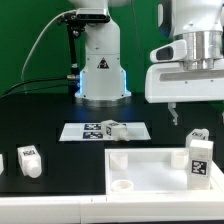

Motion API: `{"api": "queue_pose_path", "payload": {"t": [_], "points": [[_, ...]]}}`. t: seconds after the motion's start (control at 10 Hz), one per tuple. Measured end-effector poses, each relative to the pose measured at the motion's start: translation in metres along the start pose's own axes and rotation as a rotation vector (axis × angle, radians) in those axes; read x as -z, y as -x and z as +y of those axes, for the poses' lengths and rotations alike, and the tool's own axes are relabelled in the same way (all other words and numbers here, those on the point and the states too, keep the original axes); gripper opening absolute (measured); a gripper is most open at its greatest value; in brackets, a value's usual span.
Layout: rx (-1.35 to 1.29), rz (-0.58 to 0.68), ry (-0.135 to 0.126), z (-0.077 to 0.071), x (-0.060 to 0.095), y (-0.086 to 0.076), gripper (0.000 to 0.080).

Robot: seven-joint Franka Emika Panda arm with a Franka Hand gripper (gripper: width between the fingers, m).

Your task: Assemble square table

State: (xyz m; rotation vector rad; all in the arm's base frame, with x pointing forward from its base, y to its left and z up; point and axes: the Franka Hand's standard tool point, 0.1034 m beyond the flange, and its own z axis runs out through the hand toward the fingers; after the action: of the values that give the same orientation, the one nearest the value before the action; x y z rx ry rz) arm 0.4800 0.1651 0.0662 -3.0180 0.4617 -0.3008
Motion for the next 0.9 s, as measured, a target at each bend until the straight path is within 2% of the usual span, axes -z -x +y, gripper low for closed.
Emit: {"api": "queue_pose_path", "payload": {"t": [0.1,0.2,0.3,0.5,0.6,0.7,0.8,0.9], "points": [[-0.022,-0.003,-0.001,-0.003,0.000,0.003,0.0649],[-0.093,-0.016,0.000,0.003,-0.002,-0.001,0.0649],[-0.209,-0.052,-0.006,0.014,-0.005,-0.014,0.0649],[-0.411,-0.134,-0.033,0.015,-0.004,-0.028,0.0649],[-0.532,-0.142,-0.039,0.017,-0.004,-0.029,0.0649],[-0.577,-0.141,-0.024,0.004,-0.005,-0.018,0.0649],[-0.524,-0.146,-0.029,0.002,-0.005,-0.017,0.0649],[-0.514,-0.142,-0.025,0.006,-0.005,-0.020,0.0649]]}}
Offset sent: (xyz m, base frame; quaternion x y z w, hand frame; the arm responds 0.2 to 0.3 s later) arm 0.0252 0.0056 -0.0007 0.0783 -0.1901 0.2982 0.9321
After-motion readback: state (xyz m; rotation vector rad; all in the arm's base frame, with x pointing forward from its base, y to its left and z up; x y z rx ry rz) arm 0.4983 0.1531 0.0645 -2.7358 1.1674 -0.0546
